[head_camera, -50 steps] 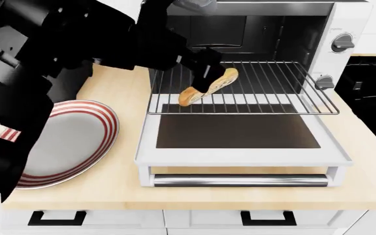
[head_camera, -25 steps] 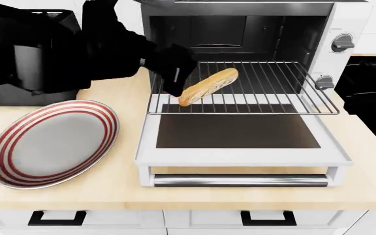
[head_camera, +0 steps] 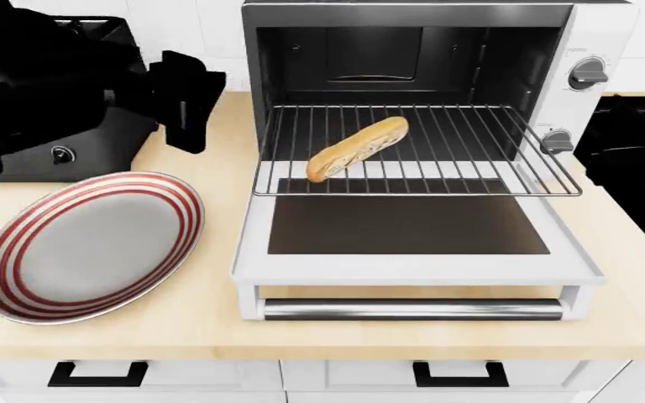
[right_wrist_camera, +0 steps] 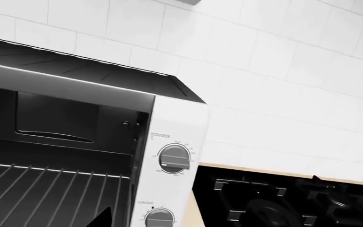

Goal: Place the baguette on the rack of the toaster oven.

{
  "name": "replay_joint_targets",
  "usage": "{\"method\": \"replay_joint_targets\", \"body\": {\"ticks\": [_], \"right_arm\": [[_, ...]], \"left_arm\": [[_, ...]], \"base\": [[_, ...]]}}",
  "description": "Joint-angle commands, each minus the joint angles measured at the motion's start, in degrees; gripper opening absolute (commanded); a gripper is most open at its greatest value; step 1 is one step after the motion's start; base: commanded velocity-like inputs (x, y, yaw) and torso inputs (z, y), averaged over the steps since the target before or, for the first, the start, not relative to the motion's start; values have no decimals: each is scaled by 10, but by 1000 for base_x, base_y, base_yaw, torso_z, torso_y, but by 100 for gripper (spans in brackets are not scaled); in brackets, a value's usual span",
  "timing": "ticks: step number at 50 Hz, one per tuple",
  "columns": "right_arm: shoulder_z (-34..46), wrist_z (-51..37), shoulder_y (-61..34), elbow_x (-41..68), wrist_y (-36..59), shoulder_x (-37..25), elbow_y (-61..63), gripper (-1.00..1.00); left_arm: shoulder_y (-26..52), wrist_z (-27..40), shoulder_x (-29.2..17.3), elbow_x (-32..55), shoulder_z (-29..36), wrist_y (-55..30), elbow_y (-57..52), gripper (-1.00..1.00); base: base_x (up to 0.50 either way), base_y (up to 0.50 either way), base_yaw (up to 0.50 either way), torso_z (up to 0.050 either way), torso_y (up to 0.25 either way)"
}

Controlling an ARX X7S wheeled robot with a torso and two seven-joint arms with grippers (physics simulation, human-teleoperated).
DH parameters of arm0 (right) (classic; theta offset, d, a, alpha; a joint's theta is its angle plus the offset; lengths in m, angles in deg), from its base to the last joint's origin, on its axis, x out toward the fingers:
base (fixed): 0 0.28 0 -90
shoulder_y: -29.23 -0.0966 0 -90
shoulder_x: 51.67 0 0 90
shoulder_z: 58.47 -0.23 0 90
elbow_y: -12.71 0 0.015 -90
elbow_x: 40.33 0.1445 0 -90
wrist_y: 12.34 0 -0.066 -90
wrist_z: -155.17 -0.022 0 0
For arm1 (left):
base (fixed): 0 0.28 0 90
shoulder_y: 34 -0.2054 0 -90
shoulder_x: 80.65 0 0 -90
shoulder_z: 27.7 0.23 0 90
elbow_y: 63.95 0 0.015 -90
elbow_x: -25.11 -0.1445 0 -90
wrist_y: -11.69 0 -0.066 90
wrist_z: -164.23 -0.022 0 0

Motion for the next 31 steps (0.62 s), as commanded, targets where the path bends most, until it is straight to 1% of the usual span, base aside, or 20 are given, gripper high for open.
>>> {"method": "replay_joint_targets", "body": {"ticks": [1, 4, 9, 14, 16, 23, 31], "right_arm": [[13, -6, -29, 2, 9, 7, -9, 100], [16, -12, -43, 8, 19, 6, -9, 100], [22, -12, -68, 11, 28, 3, -14, 100], [41, -7, -81, -1, 23, 8, -24, 100], [51, -3, -89, -6, 23, 9, -30, 100], [63, -2, -122, -5, 31, 12, -35, 100], [63, 14, -149, 2, 39, -6, -37, 100]], "left_arm": [[0, 38, -55, 28, -19, 0, -20, 100], [12, 44, -69, 27, -17, -7, -13, 100], [33, 51, -72, 27, -9, -16, 0, 100], [39, 60, -82, 8, 0, -27, -6, 100], [49, 66, -85, 15, 0, -27, -1, 100], [59, 66, -83, 8, 5, -29, 1, 100], [78, 53, -74, -13, 13, -36, 13, 100]], "base": [[0, 0, 0, 0, 0], [0, 0, 0, 0, 0], [0, 0, 0, 0, 0], [0, 0, 0, 0, 0], [0, 0, 0, 0, 0], [0, 0, 0, 0, 0], [0, 0, 0, 0, 0]]}}
